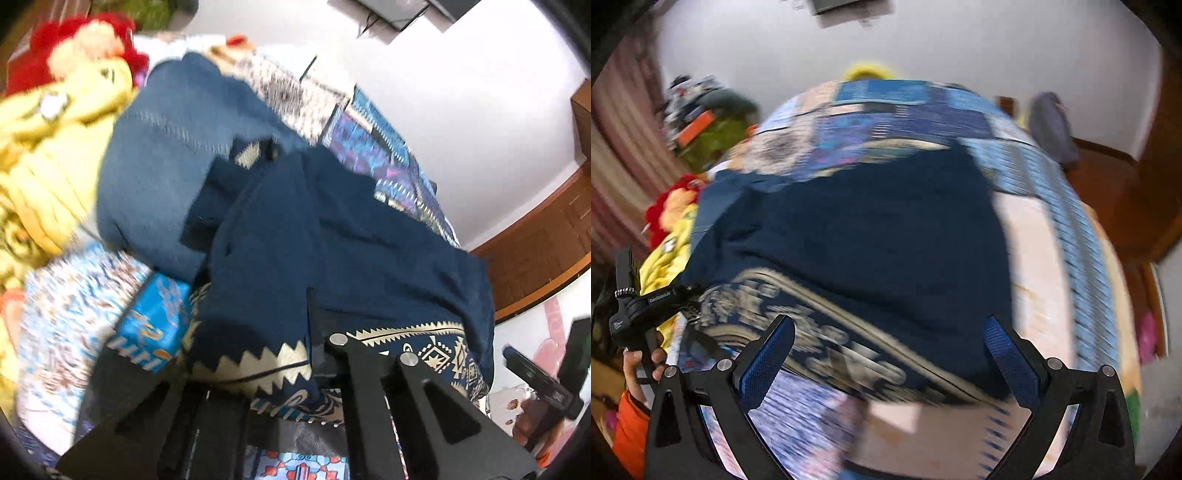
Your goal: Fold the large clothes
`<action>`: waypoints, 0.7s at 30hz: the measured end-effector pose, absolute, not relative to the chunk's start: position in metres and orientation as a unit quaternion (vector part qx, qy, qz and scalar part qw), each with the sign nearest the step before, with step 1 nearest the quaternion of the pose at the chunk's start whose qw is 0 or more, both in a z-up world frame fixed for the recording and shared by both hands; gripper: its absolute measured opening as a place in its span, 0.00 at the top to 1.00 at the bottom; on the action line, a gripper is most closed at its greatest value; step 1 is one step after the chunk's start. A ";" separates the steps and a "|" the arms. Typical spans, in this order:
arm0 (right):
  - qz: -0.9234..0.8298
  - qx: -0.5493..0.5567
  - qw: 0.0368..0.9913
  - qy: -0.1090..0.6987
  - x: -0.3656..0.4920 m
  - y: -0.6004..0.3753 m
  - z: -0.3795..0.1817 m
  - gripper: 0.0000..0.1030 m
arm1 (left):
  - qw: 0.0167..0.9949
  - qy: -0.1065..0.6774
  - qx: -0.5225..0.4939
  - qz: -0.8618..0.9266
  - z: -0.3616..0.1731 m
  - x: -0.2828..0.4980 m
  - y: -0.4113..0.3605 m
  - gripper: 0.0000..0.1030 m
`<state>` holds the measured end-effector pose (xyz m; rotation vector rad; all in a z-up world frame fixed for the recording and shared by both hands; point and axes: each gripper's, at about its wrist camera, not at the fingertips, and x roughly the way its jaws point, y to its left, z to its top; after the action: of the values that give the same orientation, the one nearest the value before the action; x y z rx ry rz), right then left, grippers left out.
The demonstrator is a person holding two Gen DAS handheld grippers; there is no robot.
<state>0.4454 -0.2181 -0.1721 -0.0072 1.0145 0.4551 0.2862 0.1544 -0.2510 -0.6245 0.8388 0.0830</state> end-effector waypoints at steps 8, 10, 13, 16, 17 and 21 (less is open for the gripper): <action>0.166 -0.195 0.842 0.475 0.487 -0.140 -0.213 0.01 | 0.877 0.403 -0.254 0.068 -0.248 0.269 0.175 0.94; 0.170 -0.199 0.840 0.476 0.498 -0.145 -0.214 0.01 | 0.872 0.405 -0.266 0.063 -0.255 0.262 0.179 0.94; 0.108 -0.186 0.855 0.472 0.522 -0.169 -0.205 0.01 | 0.877 0.402 -0.255 0.066 -0.256 0.267 0.174 0.95; 0.082 -0.116 0.869 0.473 0.533 -0.205 -0.186 0.01 | 0.889 0.390 -0.232 0.064 -0.243 0.273 0.165 0.95; 0.093 -0.089 0.870 0.476 0.533 -0.213 -0.180 0.01 | 0.893 0.385 -0.224 0.062 -0.237 0.274 0.162 0.95; 0.139 -0.024 0.869 0.475 0.516 -0.218 -0.166 0.01 | 0.916 0.356 -0.176 0.054 -0.205 0.282 0.142 0.95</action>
<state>0.5162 -0.2184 -0.1664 -0.0509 0.9938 0.2917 0.2823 0.1417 -0.2051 -0.3613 0.7330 0.1120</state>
